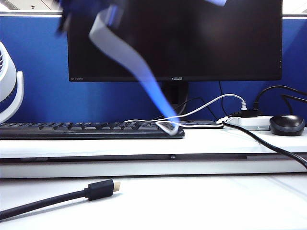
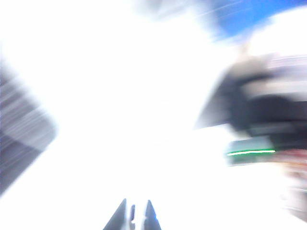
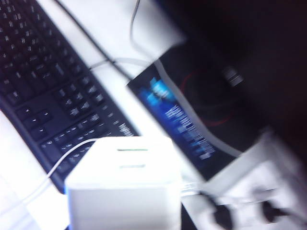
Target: Pick up the Type-C charging cable and the charging base, insert one end of the Type-C charger into the corresponding slot on the base, and finally place the plugged-in charger back on the table.
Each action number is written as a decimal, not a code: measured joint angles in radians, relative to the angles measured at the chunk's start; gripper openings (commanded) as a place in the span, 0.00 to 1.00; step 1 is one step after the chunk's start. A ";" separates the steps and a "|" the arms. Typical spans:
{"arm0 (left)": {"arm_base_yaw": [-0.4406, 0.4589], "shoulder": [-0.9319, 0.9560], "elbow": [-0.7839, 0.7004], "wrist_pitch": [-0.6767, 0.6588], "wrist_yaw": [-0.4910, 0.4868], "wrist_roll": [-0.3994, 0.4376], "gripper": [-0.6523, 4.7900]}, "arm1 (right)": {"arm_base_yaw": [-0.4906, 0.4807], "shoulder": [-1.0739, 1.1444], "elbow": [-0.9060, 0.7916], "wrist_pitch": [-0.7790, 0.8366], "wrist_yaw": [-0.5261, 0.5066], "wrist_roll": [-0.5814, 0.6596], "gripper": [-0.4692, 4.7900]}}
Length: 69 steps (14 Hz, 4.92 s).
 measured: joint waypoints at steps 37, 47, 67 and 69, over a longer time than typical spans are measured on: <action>-0.124 0.005 0.088 0.641 0.489 -0.697 0.11 | 0.129 -0.085 0.002 0.214 0.008 -0.943 0.09; -0.127 0.005 0.088 0.455 -0.002 -0.246 0.11 | 0.148 -0.132 0.002 0.145 0.176 -0.945 0.09; -0.325 -0.091 0.297 0.108 -0.470 0.023 0.11 | 0.271 -0.113 0.002 0.429 0.378 -1.287 0.09; -0.286 -0.091 0.298 0.111 -0.307 -0.024 0.11 | 0.272 -0.129 0.002 0.478 0.393 -1.385 0.09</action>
